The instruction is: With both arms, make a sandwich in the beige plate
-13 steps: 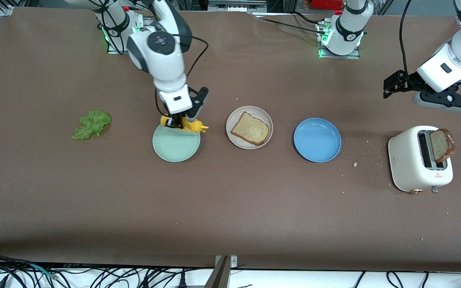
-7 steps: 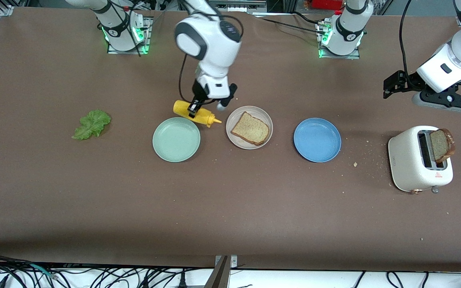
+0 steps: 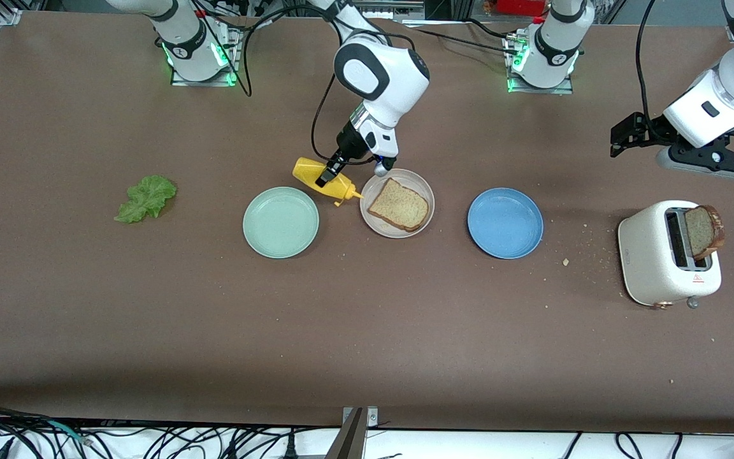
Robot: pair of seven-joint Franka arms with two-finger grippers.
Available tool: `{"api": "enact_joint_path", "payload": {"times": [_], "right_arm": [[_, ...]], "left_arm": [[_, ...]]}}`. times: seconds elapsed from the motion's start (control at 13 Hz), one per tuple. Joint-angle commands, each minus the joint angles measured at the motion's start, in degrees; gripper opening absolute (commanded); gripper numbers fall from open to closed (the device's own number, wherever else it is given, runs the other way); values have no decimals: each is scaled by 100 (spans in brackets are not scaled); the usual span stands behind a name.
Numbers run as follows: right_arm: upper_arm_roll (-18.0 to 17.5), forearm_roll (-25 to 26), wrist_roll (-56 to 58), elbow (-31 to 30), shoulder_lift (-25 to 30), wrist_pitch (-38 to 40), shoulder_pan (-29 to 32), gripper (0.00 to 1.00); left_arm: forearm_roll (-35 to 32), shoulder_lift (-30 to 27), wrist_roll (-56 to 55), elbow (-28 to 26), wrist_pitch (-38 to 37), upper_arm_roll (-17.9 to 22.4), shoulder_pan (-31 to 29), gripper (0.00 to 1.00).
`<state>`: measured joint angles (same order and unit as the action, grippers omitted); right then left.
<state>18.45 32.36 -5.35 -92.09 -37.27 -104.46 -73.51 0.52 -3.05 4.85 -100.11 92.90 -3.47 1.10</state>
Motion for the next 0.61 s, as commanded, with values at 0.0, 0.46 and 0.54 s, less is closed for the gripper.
{"api": "enact_joint_path", "payload": {"times": [0.0,0.46,0.54], "right_arm": [[115,226,-386,226,-368,251,-330,0],[106,376,-1055,367,-800,251,-533,0],[132,368,-942,480,-774,268,-516,0]], "left_arm": [[18,94,-1,185,-88,4,13,100],[18,94,8,185,-88,4,13,100],[18,94,8,185,-88,4,13,100]]}}
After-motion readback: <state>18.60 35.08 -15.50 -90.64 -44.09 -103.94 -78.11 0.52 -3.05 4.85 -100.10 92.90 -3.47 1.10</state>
